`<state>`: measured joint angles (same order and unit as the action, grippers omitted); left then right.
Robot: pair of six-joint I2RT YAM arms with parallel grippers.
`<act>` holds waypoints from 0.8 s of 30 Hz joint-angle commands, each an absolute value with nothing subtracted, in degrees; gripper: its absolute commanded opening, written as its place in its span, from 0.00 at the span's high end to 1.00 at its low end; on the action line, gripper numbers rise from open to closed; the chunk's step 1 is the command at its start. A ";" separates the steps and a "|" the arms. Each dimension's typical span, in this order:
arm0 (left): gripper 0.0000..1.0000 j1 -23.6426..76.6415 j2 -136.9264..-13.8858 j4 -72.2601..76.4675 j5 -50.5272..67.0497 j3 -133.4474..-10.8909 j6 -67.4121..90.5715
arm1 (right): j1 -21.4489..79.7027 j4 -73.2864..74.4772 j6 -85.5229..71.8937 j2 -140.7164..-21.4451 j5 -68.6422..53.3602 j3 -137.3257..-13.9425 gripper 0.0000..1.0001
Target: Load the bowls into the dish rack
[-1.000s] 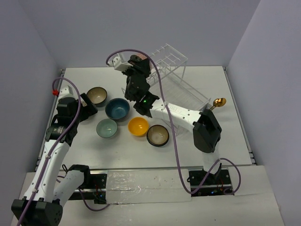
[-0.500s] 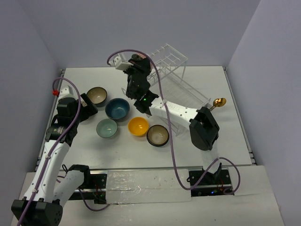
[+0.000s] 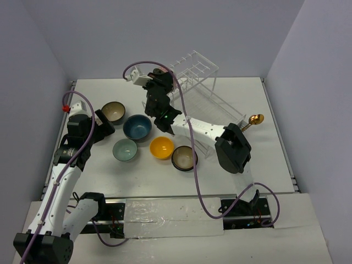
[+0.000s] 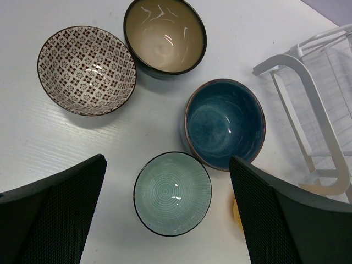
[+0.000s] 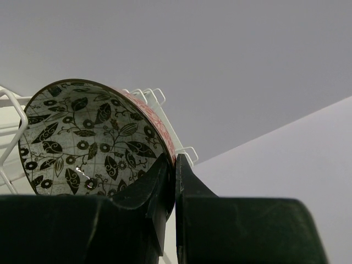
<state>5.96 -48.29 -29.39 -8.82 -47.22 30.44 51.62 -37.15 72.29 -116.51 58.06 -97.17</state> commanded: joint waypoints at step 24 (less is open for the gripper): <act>0.01 5.27 -48.78 -27.69 -8.00 -47.29 29.09 | 52.56 -12.05 49.93 -108.47 54.32 -99.49 0.42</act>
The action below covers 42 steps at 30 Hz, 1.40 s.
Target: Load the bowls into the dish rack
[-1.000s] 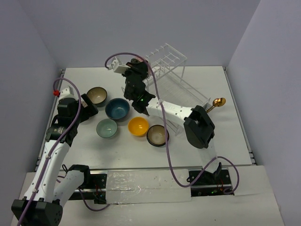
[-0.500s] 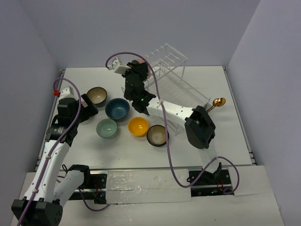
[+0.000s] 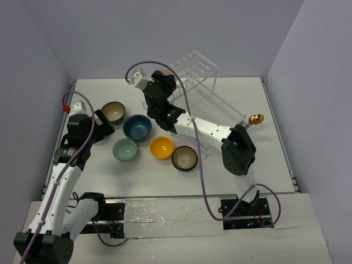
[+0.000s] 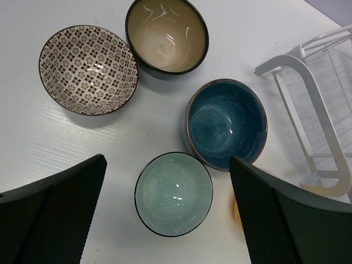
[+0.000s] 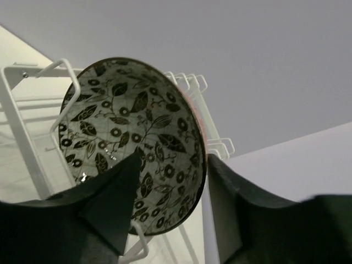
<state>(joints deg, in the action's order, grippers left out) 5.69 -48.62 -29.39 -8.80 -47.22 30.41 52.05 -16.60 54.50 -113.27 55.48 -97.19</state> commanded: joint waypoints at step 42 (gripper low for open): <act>0.16 5.27 -60.99 -29.45 -3.60 -36.48 46.49 | 53.96 0.53 -10.46 -44.38 19.16 -44.74 0.00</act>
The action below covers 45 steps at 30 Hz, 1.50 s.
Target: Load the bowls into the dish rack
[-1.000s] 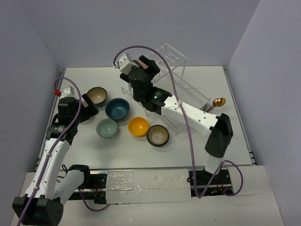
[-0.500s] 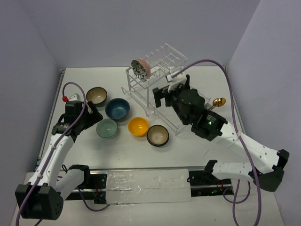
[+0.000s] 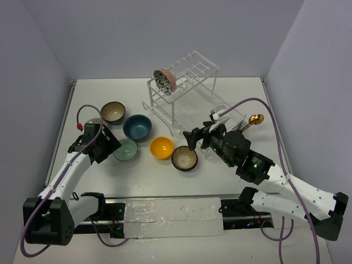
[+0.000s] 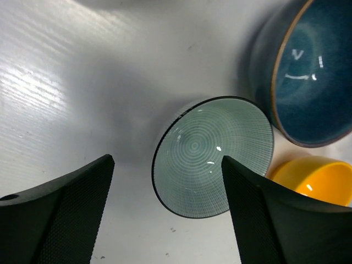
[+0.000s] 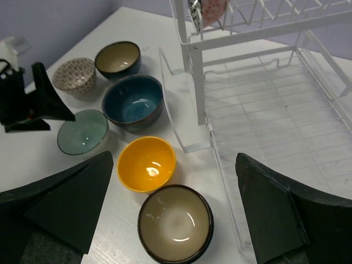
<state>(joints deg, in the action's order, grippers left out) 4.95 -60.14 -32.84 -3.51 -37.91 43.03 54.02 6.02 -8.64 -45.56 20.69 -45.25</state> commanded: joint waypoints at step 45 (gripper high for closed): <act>1.00 35.76 -60.28 -37.44 -14.84 -58.51 46.06 | 53.79 17.04 -22.59 -62.74 8.34 -62.48 0.20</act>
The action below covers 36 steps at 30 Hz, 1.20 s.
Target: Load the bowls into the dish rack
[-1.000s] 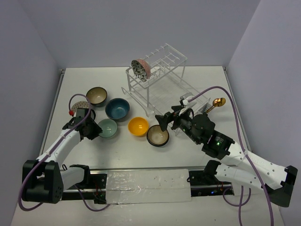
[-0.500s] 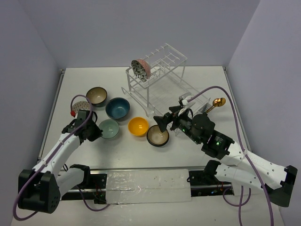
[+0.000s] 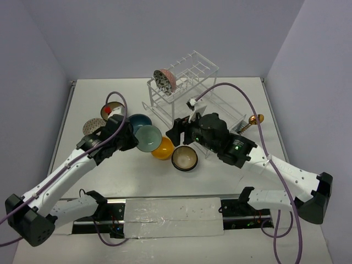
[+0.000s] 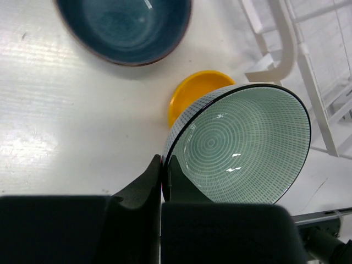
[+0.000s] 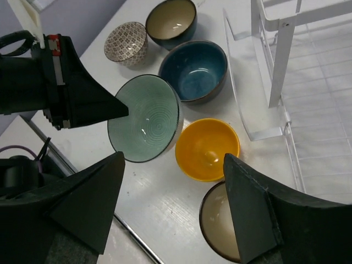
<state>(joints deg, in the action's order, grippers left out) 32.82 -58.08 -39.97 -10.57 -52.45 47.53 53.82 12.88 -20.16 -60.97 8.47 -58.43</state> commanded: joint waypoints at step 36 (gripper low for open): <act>1.00 45.62 -64.78 -37.97 -22.67 -67.68 42.01 | 53.79 29.09 -24.17 -82.88 16.79 -78.31 0.74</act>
<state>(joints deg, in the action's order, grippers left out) 45.25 -67.18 -41.67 -21.34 -65.28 42.46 53.82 28.82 -24.01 -82.26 15.53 -75.11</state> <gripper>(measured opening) 0.050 0.268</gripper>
